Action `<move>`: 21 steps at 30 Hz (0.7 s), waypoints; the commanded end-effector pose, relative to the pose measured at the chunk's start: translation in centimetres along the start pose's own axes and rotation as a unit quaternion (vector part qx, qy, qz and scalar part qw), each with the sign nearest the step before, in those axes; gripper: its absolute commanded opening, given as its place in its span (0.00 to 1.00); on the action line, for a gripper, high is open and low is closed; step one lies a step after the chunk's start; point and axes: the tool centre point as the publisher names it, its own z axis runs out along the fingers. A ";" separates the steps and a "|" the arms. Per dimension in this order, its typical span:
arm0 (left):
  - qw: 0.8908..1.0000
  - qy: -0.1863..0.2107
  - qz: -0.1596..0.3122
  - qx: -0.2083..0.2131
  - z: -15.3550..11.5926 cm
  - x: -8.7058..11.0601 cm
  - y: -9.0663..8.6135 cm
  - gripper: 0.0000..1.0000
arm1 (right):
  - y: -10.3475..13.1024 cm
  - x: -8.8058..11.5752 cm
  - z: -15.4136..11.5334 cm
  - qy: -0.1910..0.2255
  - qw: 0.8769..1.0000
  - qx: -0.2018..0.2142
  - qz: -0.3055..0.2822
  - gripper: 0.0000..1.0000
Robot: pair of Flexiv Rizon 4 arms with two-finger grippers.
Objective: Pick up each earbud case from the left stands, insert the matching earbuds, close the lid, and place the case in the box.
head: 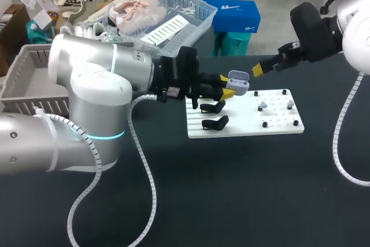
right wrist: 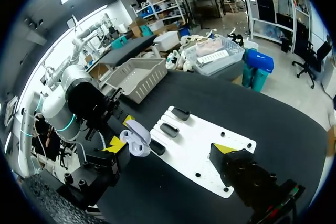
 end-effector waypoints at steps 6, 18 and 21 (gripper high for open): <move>0.998 -0.056 0.028 -0.015 -0.7 -0.7 0.0 0.00 | 0.8 2.0 -2.1 0.000 0.999 0.034 0.019 1.00; 0.993 -0.102 0.059 0.003 -1.0 -1.0 -0.2 0.00 | 1.3 2.4 -2.9 0.014 0.998 0.052 0.046 1.00; 0.993 -0.103 0.061 0.008 -0.7 -0.8 -0.2 0.00 | 1.5 2.5 -3.0 0.015 0.997 0.055 0.051 1.00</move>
